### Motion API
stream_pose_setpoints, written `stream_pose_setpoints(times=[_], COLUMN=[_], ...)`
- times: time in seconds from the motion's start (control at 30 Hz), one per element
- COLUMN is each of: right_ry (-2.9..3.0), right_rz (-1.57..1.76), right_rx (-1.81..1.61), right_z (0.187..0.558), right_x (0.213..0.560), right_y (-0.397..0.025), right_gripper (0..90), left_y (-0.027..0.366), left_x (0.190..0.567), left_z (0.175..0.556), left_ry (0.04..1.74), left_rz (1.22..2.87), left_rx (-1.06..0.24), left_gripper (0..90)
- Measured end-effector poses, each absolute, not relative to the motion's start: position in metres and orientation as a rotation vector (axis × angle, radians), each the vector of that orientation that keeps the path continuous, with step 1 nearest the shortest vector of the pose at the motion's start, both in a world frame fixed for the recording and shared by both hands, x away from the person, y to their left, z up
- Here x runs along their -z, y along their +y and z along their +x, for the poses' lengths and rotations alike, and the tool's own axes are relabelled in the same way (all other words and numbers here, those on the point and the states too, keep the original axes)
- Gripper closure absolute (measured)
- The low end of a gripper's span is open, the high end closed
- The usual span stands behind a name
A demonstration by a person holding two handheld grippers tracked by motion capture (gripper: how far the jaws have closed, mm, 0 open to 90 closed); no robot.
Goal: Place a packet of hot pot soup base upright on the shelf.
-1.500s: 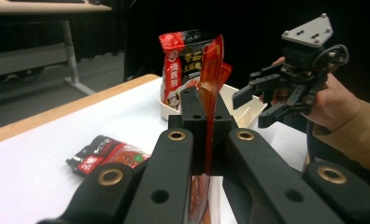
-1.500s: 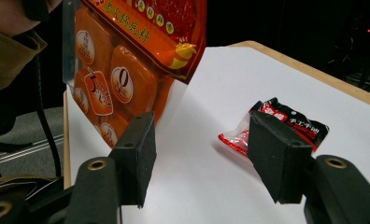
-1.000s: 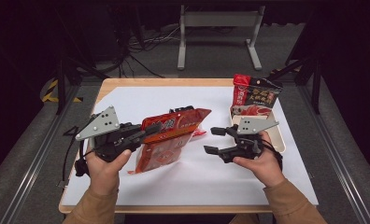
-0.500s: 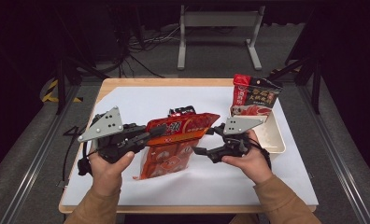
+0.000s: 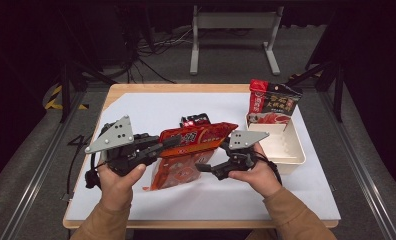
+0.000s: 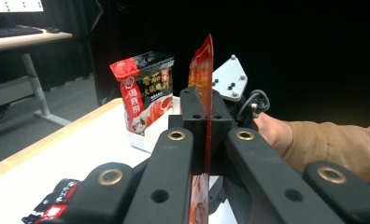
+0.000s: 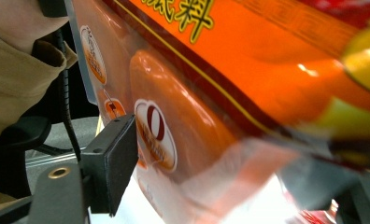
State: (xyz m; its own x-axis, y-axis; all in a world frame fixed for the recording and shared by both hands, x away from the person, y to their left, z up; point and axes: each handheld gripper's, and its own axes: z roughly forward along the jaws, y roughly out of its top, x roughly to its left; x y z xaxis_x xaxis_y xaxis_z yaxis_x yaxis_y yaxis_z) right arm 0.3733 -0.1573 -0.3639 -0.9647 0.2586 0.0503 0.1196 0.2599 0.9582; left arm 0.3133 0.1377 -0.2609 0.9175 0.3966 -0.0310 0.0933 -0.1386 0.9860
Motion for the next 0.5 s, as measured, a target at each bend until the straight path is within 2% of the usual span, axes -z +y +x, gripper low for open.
stream_pose_setpoints(times=[0.17, 0.3, 0.37, 0.4, 0.43, 0.47, 0.5], right_ry=[2.396, 2.402, 2.426, 2.444, 2.444, 2.454, 2.473], right_rz=[0.348, 0.344, 0.344, 0.329, 0.329, 0.323, 0.290], right_rx=[-1.858, -1.877, -1.895, -1.921, -1.921, -1.926, -1.928], right_z=[0.3747, 0.3748, 0.3751, 0.3743, 0.3743, 0.3733, 0.3711], right_x=[0.3668, 0.3678, 0.3676, 0.3668, 0.3668, 0.3661, 0.3634], right_y=[-0.1517, -0.1501, -0.1511, -0.1522, -0.1522, -0.1527, -0.1538], right_gripper=[24.9, 27.7, 37.4, 47.3, 47.3, 51.4, 59.7], left_y=[0.1387, 0.1395, 0.1402, 0.1416, 0.1416, 0.1430, 0.1442], left_x=[0.2602, 0.2602, 0.2603, 0.2601, 0.2601, 0.2600, 0.2597], left_z=[0.3120, 0.3122, 0.3122, 0.3122, 0.3122, 0.3123, 0.3125], left_ry=[0.374, 0.372, 0.377, 0.379, 0.379, 0.377, 0.379], left_rz=[1.703, 1.701, 1.701, 1.703, 1.703, 1.702, 1.700], left_rx=[-0.275, -0.275, -0.276, -0.282, -0.282, -0.283, -0.289], left_gripper=[90.0, 90.0, 90.0, 90.0, 90.0, 90.0, 90.0])
